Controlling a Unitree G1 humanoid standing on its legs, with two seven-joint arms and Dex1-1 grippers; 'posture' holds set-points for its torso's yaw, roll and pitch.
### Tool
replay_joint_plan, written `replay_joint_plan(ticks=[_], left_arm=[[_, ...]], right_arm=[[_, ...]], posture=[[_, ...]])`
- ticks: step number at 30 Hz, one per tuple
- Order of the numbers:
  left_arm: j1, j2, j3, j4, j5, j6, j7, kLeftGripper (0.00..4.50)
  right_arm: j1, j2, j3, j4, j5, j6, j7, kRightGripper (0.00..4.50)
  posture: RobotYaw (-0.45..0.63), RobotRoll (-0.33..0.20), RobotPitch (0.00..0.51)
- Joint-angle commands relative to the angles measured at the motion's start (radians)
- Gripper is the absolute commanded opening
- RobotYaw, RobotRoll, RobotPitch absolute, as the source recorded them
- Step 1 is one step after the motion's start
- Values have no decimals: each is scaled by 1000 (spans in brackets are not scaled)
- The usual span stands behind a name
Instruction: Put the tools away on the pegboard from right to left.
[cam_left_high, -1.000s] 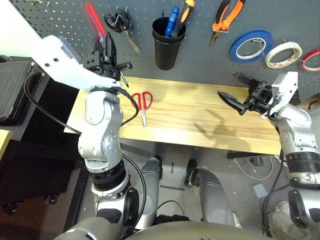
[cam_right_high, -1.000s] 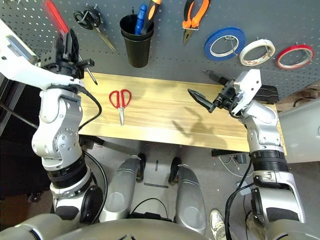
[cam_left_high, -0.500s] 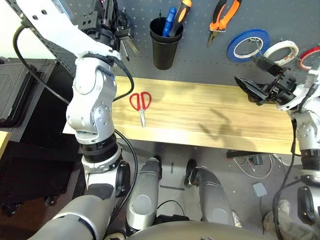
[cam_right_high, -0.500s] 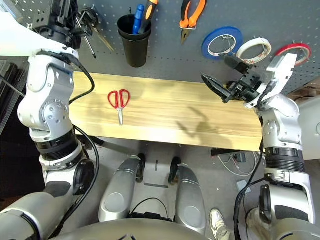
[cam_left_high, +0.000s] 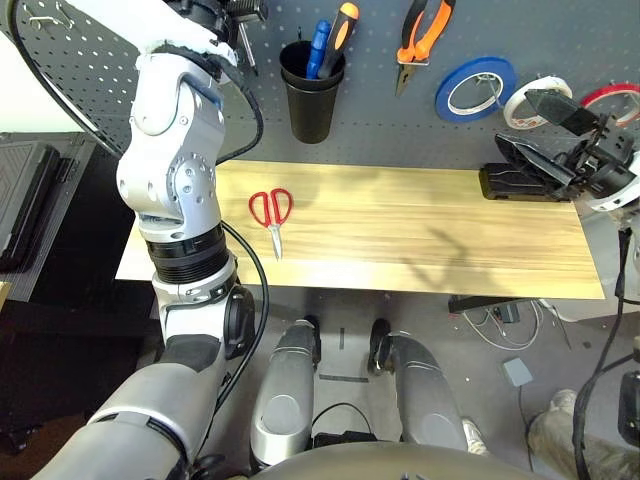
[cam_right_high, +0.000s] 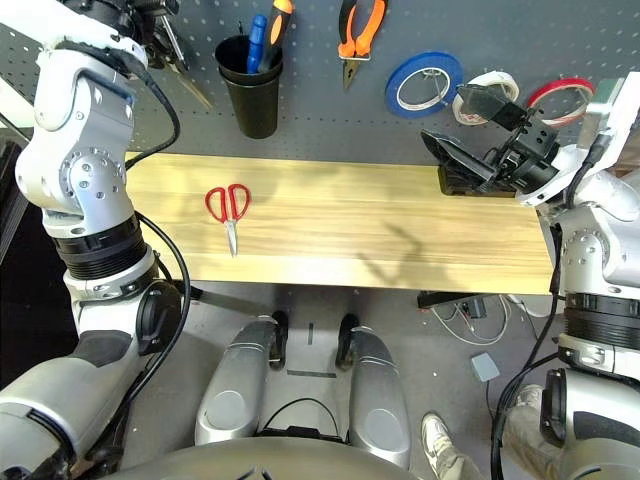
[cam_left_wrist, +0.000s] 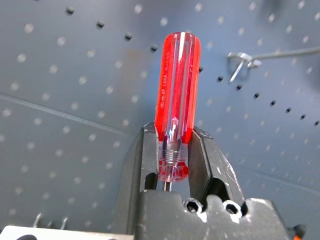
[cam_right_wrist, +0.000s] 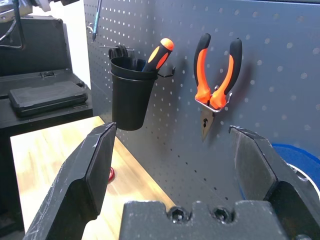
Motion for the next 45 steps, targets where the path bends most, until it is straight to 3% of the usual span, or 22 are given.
replay_joint_plan(ticks=[1, 22, 34, 44, 45], left_arm=[[-42, -23, 2, 53, -12, -46, 6, 846], [-8, -93, -71, 434, 73, -380, -67, 846], [65, -106, -115, 476, 116, -420, -92, 846], [50, -106, -109, 448, 98, -397, -97, 4476], [47, -105, -109, 441, 97, -397, -97, 4476]], right_arm=[[-6, -1, 5, -28, -2, 14, -9, 4500], [-53, 73, 53, -13, -66, -38, -39, 4500], [-45, 102, 69, -8, -94, -76, -38, 4500], [-47, 113, 82, 17, -103, -103, -28, 4500], [-47, 115, 83, 19, -104, -105, -28, 4500]], posture=[[139, 0, 191], [130, 0, 208], [130, 0, 208], [141, 0, 204], [141, 0, 204]])
